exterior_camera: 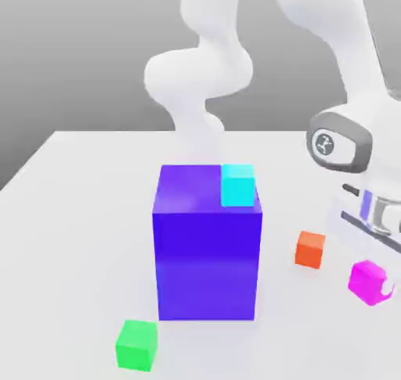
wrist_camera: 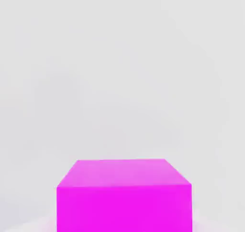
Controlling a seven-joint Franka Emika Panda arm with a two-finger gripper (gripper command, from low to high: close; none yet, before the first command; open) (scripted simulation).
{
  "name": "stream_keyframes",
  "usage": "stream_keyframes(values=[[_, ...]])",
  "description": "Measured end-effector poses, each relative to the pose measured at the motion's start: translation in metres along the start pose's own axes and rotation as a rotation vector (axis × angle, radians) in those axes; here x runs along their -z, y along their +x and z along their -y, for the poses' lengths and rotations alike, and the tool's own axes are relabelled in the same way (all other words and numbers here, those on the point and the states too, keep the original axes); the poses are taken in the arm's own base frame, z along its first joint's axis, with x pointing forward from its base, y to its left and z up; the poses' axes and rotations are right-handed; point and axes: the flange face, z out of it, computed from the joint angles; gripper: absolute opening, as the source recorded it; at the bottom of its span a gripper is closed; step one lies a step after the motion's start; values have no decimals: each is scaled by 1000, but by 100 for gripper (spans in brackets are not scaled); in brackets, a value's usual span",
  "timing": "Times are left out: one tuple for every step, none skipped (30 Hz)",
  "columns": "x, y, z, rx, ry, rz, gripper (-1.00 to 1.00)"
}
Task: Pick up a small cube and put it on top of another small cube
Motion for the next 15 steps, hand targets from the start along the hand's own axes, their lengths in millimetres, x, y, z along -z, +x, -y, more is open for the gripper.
stream_keyframes(values=[[1,-9,-16,11,-7,5,-100],[1,-20,-31,21,-12,11,-100],[2,-31,-45,31,-16,17,-100],[3,-42,-59,41,-20,23,-100],[4,-55,-72,51,-24,30,-100],[5,-67,-84,61,-27,37,-100],[6,-81,-96,71,-30,44,-100],[7,-94,-108,81,-32,52,-100],[9,-108,-119,91,-35,59,-100],[10,-123,-130,101,-36,67,-100],[12,-138,-140,112,-38,75,-100],[14,-153,-150,122,-39,84,-100],[16,-169,-159,132,-40,92,-100],[18,-185,-168,142,-41,101,-100],[20,-201,-175,152,-40,109,-100]])
